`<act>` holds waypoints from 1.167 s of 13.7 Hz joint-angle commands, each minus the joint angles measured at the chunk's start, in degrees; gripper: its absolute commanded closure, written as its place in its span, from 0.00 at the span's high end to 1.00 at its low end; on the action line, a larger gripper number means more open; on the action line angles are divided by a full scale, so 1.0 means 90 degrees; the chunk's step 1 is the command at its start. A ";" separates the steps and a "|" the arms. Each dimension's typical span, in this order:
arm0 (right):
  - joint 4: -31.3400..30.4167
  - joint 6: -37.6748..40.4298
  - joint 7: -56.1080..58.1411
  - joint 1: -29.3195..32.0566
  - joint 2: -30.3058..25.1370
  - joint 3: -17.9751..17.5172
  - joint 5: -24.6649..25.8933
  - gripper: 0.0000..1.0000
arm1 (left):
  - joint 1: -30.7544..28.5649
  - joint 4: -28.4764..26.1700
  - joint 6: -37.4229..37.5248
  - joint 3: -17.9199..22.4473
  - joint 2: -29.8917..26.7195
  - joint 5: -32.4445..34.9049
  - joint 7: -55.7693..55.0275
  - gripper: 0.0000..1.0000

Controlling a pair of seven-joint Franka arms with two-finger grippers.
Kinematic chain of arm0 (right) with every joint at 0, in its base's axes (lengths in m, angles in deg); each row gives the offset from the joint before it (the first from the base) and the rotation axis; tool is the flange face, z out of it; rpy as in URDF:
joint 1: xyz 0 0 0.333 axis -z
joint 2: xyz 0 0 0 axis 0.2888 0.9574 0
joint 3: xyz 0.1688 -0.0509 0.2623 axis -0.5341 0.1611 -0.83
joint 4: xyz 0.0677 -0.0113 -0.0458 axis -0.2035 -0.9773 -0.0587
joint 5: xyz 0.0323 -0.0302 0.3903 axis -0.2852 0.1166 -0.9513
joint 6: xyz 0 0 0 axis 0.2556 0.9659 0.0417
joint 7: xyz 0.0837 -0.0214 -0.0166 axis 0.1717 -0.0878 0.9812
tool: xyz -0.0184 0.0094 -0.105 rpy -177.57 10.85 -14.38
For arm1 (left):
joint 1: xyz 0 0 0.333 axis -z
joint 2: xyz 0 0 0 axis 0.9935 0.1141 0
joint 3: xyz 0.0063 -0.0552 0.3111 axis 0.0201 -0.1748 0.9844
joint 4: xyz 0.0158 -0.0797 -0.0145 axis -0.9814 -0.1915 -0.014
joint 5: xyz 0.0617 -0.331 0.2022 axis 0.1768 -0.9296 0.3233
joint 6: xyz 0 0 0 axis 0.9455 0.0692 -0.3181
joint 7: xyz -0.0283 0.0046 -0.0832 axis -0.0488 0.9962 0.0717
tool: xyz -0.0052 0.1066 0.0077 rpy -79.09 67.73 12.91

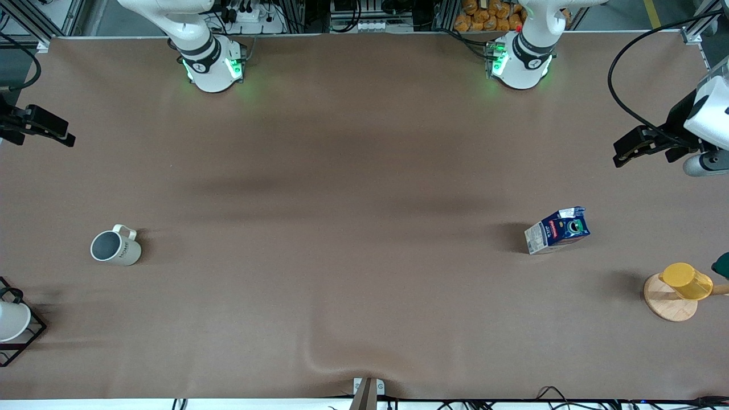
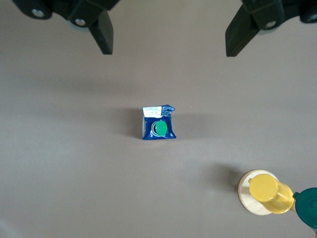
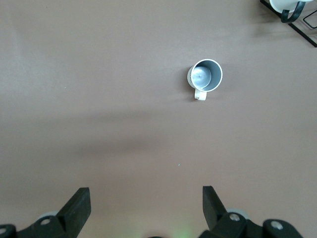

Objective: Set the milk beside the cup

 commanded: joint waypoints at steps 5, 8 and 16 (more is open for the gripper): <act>-0.0011 0.0005 -0.0037 0.0113 -0.0010 -0.0101 0.0102 1.00 | -0.0031 0.0194 0.0130 0.0051 0.0206 -0.0035 0.0167 1.00; -0.0021 0.0015 -0.0037 0.0123 -0.0010 -0.0101 0.0102 1.00 | -0.0060 0.0204 0.0052 0.0061 0.0499 -0.0026 0.0313 1.00; -0.0118 -0.0004 -0.0047 0.0200 0.0184 -0.0091 0.0092 1.00 | -0.0099 0.0156 -0.0544 0.0061 0.1056 -0.0387 0.0187 1.00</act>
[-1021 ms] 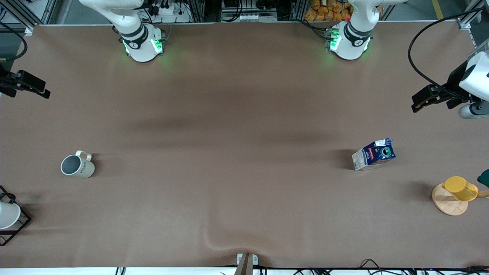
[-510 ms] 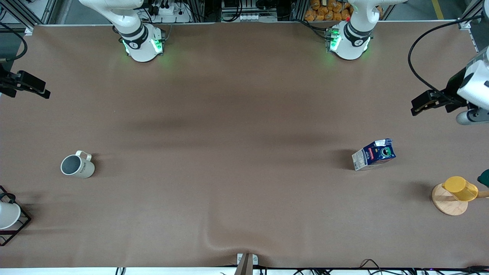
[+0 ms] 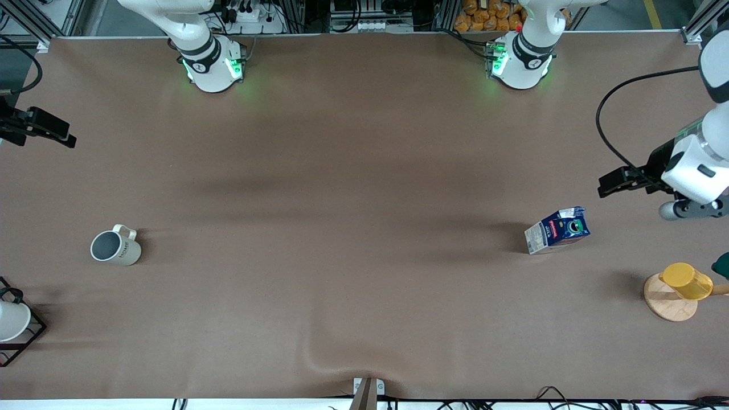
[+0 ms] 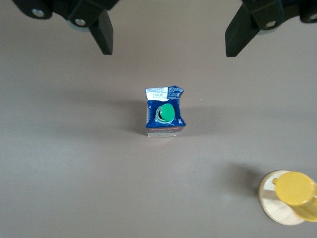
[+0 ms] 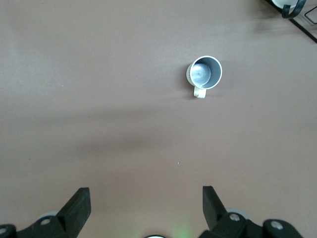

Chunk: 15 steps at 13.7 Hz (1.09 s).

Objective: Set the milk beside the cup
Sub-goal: 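Reach the left gripper to the milk carton while the right gripper reaches the mug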

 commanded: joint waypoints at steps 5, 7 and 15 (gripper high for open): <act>-0.0030 -0.0817 0.0012 0.0474 0.1280 -0.0082 0.0112 1.00 | -0.0016 0.0110 -0.0217 0.0002 0.0507 -0.0171 0.0001 1.00; -0.0010 -0.1295 0.0197 0.0532 0.1953 -0.0082 0.0413 1.00 | -0.0007 0.0090 -0.0247 -0.0008 0.0507 -0.0171 -0.0125 1.00; 0.0048 -0.3231 0.1135 0.0933 0.3742 -0.0092 0.0493 1.00 | -0.0036 -0.1003 -0.1193 0.0001 0.0439 -0.0113 -0.0136 1.00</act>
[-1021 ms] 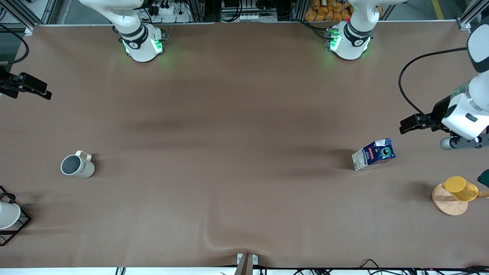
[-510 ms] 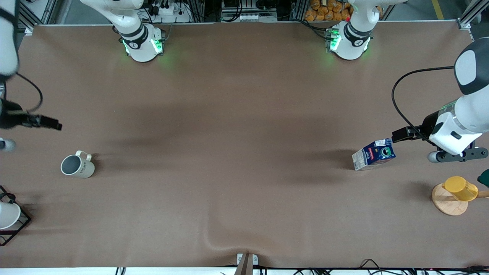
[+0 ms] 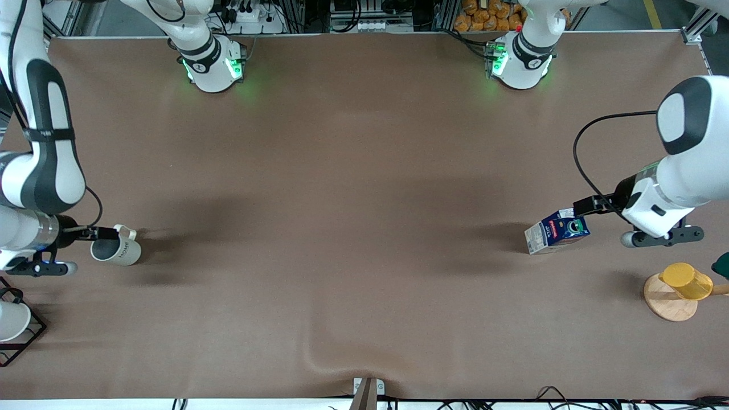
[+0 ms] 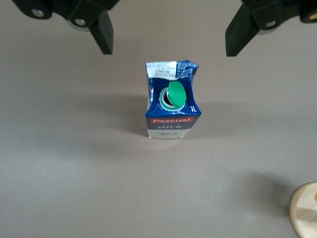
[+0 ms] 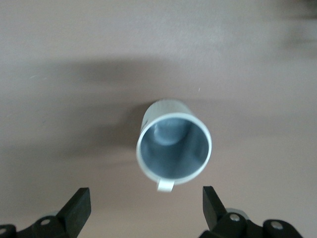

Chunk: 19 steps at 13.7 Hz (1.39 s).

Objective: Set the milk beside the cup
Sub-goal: 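Reach the left gripper to the milk carton while the right gripper reaches the mug, then close the left gripper on the milk while the right gripper grasps the mug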

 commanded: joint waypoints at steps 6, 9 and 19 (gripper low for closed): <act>0.0022 -0.0231 0.0457 0.0046 0.0587 -0.0137 0.0004 1.00 | -0.0104 -0.1116 -0.1117 -0.0010 -0.0130 -0.0087 -0.0051 1.00; 0.0012 -0.0260 0.0498 0.0056 0.0694 -0.0137 0.0004 1.00 | -0.0124 -0.1186 -0.1470 -0.0010 -0.0032 -0.0077 -0.0051 1.00; 0.0012 -0.0621 0.0527 0.0154 0.0968 -0.0137 -0.0006 0.00 | -0.0144 -0.1206 -0.1812 -0.0010 0.0368 -0.0077 -0.0051 0.94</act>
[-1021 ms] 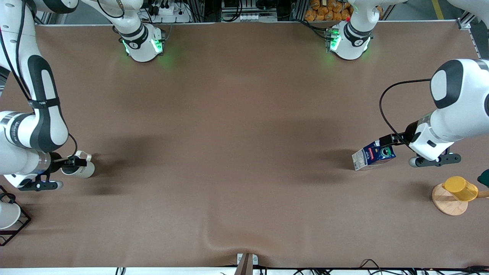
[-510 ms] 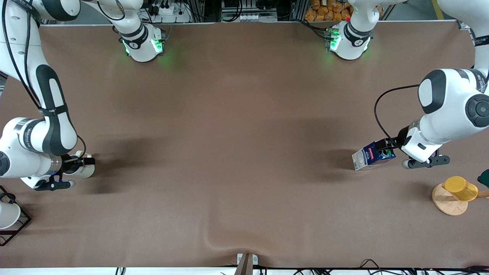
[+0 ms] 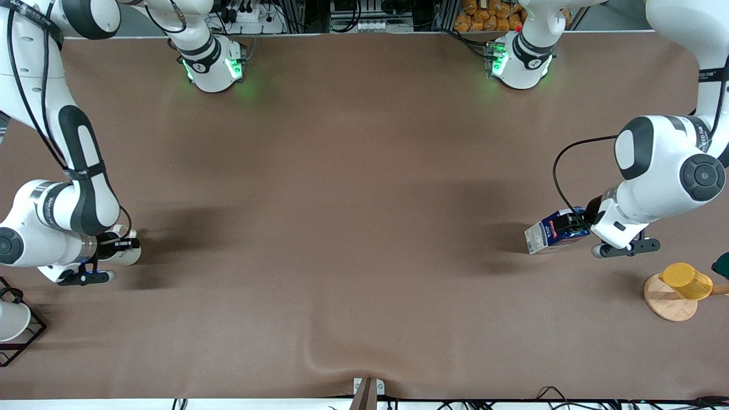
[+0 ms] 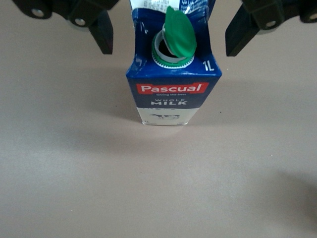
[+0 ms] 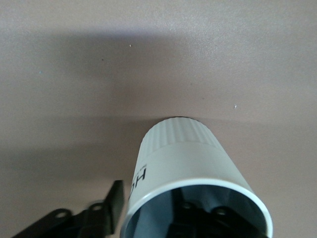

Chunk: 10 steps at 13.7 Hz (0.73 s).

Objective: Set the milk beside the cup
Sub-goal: 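Close the left gripper on the milk while the right gripper grasps the mug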

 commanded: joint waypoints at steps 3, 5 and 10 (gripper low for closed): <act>0.0060 0.0004 0.0266 0.0104 -0.0073 -0.0074 -0.0003 0.00 | -0.0041 -0.0039 -0.0087 -0.0019 0.0005 -0.0077 -0.0050 0.66; 0.0079 0.0052 0.0354 0.0094 -0.0190 -0.0074 -0.0003 0.00 | -0.0041 -0.0039 -0.0087 -0.0019 0.0053 -0.0087 -0.0050 0.51; 0.0108 0.0373 0.0404 0.0016 -0.0590 -0.0093 -0.0003 0.00 | -0.0041 0.0068 -0.0019 -0.0019 0.0034 -0.0087 -0.0070 0.21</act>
